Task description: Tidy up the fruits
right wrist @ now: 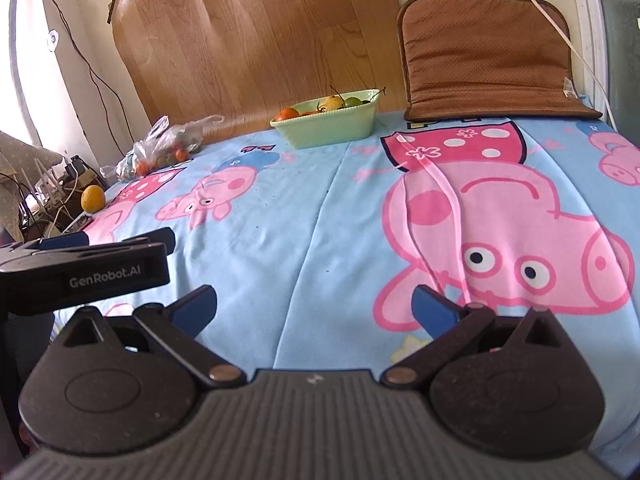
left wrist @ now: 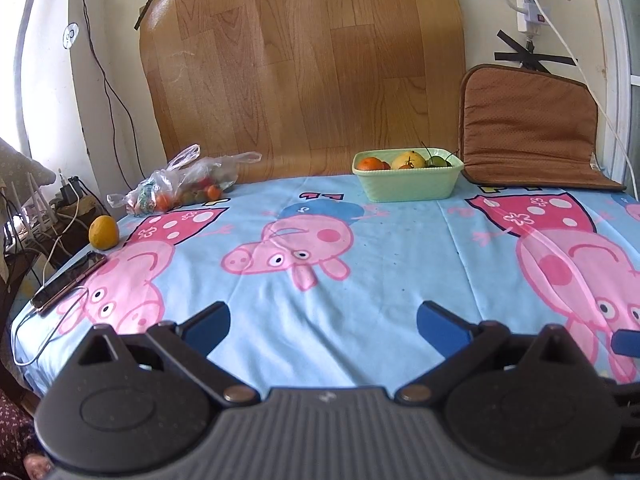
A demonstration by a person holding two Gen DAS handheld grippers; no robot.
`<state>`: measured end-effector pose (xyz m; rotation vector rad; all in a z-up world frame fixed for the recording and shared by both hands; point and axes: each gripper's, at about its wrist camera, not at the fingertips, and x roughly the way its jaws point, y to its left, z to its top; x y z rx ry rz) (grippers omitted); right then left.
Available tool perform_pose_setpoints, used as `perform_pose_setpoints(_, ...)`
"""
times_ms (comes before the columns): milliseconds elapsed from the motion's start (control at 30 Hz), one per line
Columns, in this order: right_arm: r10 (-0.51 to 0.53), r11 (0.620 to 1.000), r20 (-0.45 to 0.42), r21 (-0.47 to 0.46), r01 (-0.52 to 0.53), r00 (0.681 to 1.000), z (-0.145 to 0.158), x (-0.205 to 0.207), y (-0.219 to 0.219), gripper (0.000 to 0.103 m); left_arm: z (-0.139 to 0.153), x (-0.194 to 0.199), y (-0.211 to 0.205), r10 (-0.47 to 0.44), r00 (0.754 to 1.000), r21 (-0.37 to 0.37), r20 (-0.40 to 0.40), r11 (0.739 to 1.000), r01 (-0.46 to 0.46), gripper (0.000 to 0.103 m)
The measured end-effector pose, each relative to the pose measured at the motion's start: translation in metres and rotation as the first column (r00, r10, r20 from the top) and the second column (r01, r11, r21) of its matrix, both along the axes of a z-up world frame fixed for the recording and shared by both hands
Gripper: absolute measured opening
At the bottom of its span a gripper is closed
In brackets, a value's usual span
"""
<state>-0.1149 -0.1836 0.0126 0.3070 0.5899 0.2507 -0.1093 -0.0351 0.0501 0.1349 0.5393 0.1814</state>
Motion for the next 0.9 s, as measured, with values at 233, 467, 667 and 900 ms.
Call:
perform_pose_setpoints(233, 0.000, 1.000, -0.002, 0.001, 0.000, 1.000, -0.0003, 0.0001, 0.0001, 0.103, -0.0015, 0.0003, -0.0008, 0.017, 1.000, 0.020, 0.006, 1.000, -0.017, 0.103)
perform_pose_setpoints(467, 0.002, 1.000, -0.004, 0.002, -0.002, 1.000, -0.0009, 0.0000, 0.0006, 0.103, -0.0019, -0.0026, -0.0063, -0.001, 1.000, 0.051, 0.020, 0.999, 0.000, 0.103)
perform_pose_setpoints(667, 0.001, 1.000, -0.009, 0.006, -0.001, 1.000, -0.0023, -0.0013, 0.0016, 0.103, -0.0048, -0.0011, -0.0063, -0.006, 1.000, 0.044, 0.002, 0.999, 0.006, 0.103)
perform_pose_setpoints(900, 0.000, 1.000, -0.010, 0.007, 0.001, 1.000, -0.0018, -0.0011, 0.0010, 0.103, -0.0072, 0.0008, -0.0057, 0.001, 1.000, 0.044, -0.013, 0.999, 0.000, 0.103)
